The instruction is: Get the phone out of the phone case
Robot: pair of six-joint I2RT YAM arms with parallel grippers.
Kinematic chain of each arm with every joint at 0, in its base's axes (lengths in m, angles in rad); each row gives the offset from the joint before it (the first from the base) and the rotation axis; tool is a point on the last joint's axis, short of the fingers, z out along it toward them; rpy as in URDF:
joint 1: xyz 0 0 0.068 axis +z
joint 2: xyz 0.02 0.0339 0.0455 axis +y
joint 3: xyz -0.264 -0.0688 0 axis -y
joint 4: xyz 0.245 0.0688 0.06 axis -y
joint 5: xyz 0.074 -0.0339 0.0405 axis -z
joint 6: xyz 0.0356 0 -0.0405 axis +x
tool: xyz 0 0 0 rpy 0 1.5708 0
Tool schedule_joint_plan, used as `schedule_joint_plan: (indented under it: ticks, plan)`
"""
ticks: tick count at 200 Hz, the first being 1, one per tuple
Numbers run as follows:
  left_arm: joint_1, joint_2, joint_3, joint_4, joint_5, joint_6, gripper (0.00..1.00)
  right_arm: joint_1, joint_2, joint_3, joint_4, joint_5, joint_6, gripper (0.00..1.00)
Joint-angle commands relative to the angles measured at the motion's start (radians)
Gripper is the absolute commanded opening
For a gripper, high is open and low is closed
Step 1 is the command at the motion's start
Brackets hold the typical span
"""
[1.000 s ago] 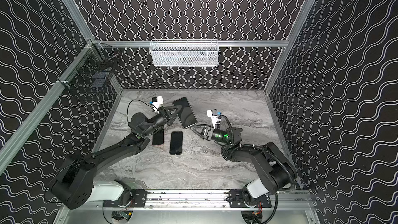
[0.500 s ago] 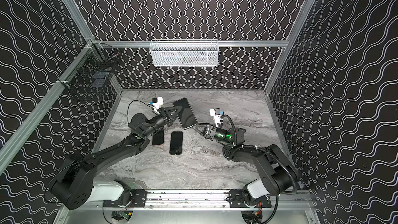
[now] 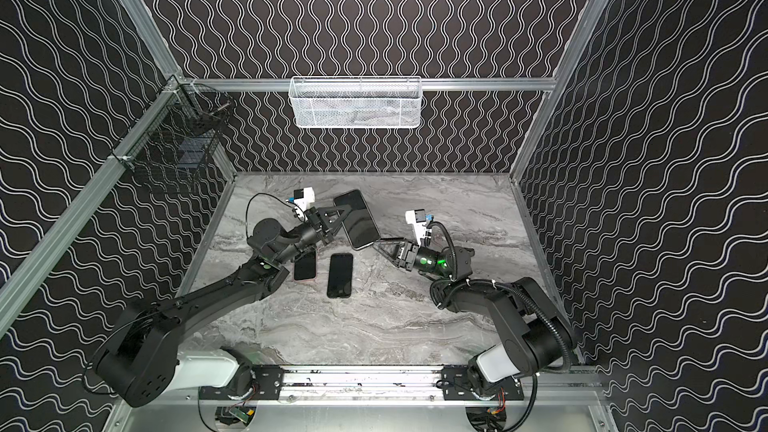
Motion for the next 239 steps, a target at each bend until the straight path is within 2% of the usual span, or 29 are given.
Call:
schedule_joint_plan:
  ticks: [1,105,239]
  plan:
    - [-0.004,-0.008,0.012,0.078,0.012,-0.019,0.0,-0.001,0.005,-0.001,0.036,0.009,0.009,0.56]
    - [-0.008,0.023,0.015,0.104,0.009,-0.033,0.0,-0.001,-0.02,-0.028,-0.002,0.014,-0.037,0.59]
    - [-0.014,0.032,0.016,0.107,0.012,-0.033,0.0,-0.004,-0.002,-0.003,0.045,0.001,0.001,0.58]
